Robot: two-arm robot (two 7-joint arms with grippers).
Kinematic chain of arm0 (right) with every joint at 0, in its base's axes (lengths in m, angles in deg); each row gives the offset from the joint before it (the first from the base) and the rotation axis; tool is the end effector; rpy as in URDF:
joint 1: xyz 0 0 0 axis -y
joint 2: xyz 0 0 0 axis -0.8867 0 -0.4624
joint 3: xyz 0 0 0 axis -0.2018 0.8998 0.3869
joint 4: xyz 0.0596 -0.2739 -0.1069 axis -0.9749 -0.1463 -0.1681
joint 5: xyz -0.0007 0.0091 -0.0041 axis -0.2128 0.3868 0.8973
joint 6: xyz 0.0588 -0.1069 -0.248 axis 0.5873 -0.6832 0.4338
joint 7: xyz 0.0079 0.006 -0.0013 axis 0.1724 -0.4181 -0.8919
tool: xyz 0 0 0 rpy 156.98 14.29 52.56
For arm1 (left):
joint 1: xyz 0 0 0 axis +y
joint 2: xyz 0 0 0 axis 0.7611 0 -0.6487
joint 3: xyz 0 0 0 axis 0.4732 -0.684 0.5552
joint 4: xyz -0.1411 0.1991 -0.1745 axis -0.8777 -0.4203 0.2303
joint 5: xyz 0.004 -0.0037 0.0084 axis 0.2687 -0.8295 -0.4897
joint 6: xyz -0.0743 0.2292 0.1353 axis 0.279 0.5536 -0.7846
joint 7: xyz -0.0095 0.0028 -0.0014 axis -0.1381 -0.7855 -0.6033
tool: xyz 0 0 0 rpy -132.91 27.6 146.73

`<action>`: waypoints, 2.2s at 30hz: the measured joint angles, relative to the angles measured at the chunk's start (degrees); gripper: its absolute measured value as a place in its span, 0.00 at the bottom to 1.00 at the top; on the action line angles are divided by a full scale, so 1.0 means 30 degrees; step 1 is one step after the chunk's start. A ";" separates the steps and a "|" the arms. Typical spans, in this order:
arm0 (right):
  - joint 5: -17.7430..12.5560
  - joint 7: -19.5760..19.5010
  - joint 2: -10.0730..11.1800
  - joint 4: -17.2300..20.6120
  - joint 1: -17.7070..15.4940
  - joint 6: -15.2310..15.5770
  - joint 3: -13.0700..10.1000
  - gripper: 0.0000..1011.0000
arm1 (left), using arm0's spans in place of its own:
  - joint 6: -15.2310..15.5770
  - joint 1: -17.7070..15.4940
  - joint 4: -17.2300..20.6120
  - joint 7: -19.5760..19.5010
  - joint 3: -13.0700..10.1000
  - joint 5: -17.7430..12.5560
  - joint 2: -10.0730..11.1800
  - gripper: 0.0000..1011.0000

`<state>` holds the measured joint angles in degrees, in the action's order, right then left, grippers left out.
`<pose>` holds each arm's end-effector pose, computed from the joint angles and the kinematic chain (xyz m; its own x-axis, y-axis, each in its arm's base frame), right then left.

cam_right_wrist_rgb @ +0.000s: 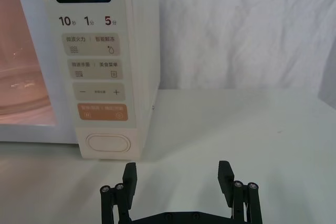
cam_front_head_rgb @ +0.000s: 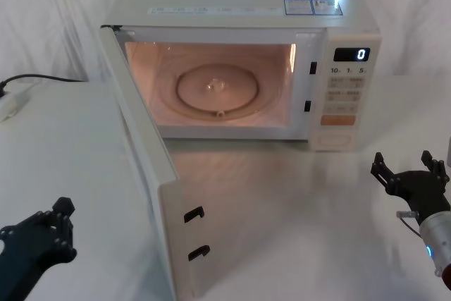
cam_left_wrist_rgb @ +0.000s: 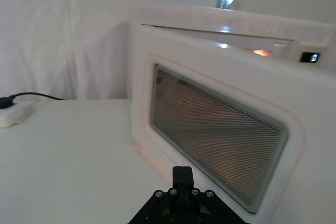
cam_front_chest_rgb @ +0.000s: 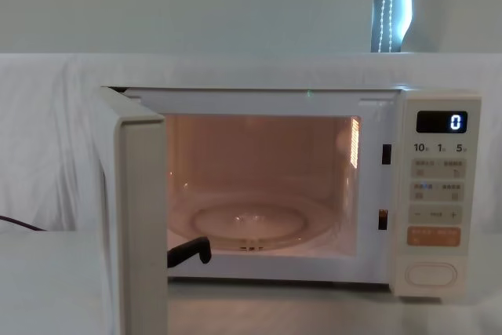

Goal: Press the button to open the microwave door with one hand; close the microwave door with the other hand.

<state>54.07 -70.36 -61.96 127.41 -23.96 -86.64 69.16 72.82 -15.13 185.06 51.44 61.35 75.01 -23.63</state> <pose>0.3147 -0.0191 -0.3154 0.0266 -0.9995 -0.0152 0.9992 0.0271 -0.0307 0.1738 0.0833 -0.2445 0.3110 0.9446 -0.1048 -0.9493 0.3141 0.0145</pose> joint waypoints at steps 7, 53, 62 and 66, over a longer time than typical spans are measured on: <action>0.0000 0.0000 0.0000 0.0000 0.0000 0.0000 0.0000 0.99 | 0.0675 0.0259 0.0858 -0.0927 0.0685 0.1567 0.0807 0.00; -0.0001 0.0001 0.0000 -0.0001 0.0000 0.0000 0.0001 0.99 | 0.3356 -0.9396 -0.3048 0.1340 -0.5979 0.2819 0.1456 0.00; -0.0001 0.0001 0.0000 0.0000 0.0000 0.0000 0.0000 0.99 | 0.3356 -1.1320 -0.4665 0.1947 -0.7117 0.2188 0.0709 0.00; -0.0001 0.0001 0.0000 0.0000 0.0000 0.0000 0.0002 0.99 | 0.3364 -1.1943 -0.5180 0.2057 -0.7425 0.1907 0.0405 0.00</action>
<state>54.06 -70.36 -61.96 127.41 -23.96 -86.64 69.17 82.91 -50.96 169.52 57.61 39.08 80.73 -22.41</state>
